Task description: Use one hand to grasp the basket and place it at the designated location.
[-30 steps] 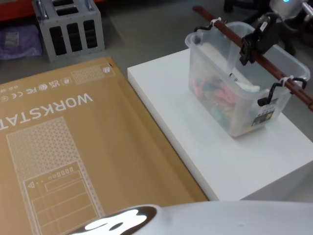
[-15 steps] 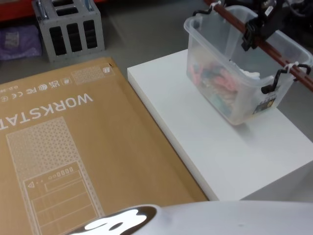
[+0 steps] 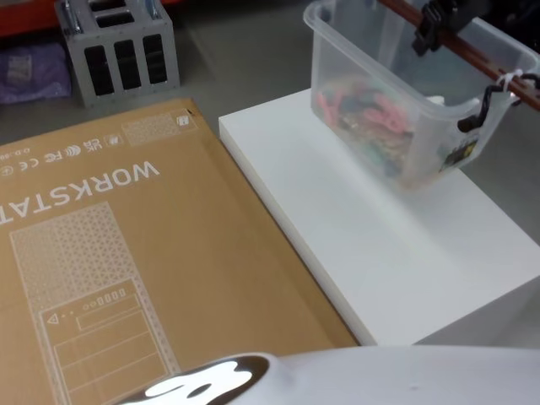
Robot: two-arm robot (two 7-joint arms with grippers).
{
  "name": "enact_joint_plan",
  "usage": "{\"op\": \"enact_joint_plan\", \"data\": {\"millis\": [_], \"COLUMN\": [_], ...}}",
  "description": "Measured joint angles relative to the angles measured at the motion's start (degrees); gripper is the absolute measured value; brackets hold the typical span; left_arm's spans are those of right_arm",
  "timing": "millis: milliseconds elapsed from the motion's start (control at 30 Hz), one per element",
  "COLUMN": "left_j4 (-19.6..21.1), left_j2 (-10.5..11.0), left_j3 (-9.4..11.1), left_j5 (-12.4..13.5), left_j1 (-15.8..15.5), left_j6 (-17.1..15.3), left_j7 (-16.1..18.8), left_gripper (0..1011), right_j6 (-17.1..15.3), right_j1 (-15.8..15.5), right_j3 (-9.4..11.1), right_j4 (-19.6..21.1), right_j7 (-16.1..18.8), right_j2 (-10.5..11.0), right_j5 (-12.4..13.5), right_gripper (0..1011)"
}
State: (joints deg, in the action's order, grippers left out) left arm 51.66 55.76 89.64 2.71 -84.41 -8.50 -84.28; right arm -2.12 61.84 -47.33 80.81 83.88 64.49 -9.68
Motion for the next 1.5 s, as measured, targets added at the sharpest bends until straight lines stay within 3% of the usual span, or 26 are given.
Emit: {"op": "enact_joint_plan", "data": {"millis": [300, 867, 1500], "left_j4": [0.0, 0.0, 0.0], "left_j2": [0.0, 0.0, 0.0], "left_j3": [0.0, 0.0, 0.0], "left_j5": [0.0, 0.0, 0.0], "left_j1": [0.0, 0.0, 0.0], "left_j6": [0.0, 0.0, 0.0], "left_j7": [0.0, 0.0, 0.0], "left_gripper": [0, 0, 0], "right_j6": [2.1, 6.4, 12.3], "right_j1": [1.7, 5.4, 6.6], "right_j3": [0.1, -2.1, -4.2], "right_j4": [0.7, 2.3, 10.4], "right_j7": [0.8, 1.4, -0.8], "right_j2": [-1.3, -4.8, -6.5], "right_j5": [0.8, 0.9, 2.8], "right_gripper": [234, 234, 234]}}
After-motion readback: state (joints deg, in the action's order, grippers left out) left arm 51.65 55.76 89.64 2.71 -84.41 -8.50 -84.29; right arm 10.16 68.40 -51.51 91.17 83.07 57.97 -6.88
